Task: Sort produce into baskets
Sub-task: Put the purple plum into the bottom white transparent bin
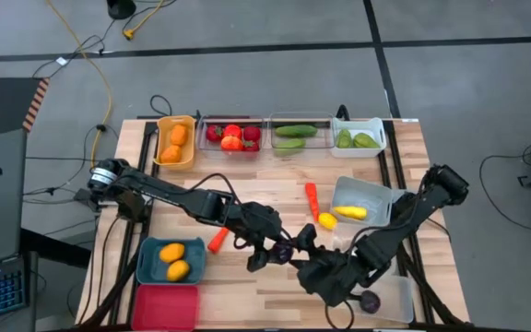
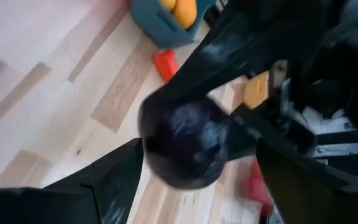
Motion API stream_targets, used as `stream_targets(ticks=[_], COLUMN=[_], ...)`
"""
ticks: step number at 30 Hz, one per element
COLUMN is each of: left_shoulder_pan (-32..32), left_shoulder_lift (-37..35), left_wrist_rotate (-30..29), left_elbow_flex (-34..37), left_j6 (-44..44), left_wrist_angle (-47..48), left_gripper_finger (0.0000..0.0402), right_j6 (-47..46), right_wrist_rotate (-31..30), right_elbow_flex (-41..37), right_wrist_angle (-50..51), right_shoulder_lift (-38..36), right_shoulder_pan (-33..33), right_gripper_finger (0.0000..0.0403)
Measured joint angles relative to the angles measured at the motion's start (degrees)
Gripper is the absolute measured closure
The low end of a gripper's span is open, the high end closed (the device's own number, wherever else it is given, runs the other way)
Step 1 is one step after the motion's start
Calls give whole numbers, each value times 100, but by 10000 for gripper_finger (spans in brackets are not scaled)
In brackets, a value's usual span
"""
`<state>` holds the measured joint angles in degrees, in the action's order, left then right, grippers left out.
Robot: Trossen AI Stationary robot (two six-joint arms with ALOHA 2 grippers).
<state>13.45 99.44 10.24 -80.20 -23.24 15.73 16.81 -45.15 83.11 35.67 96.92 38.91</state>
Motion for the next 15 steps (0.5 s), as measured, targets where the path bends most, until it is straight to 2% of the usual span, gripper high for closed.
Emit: stream_targets(ticks=[5,10,15], left_shoulder_pan=[0,0,4], left_shoulder_lift=[0,0,0], left_wrist_rotate=[0,0,256], left_elbow_flex=[0,0,0], left_j6=[0,0,4], left_wrist_angle=[0,-36,-35], left_gripper_finger=[124,124,124], right_j6=[89,410,453], right_wrist_rotate=[113,793,852], right_elbow_flex=[0,0,0], right_wrist_angle=[-160,-241,-274], right_shoulder_lift=[-5,-6,-6], right_shoulder_pan=[-124,-240,-342], right_gripper_finger=[63,63,63])
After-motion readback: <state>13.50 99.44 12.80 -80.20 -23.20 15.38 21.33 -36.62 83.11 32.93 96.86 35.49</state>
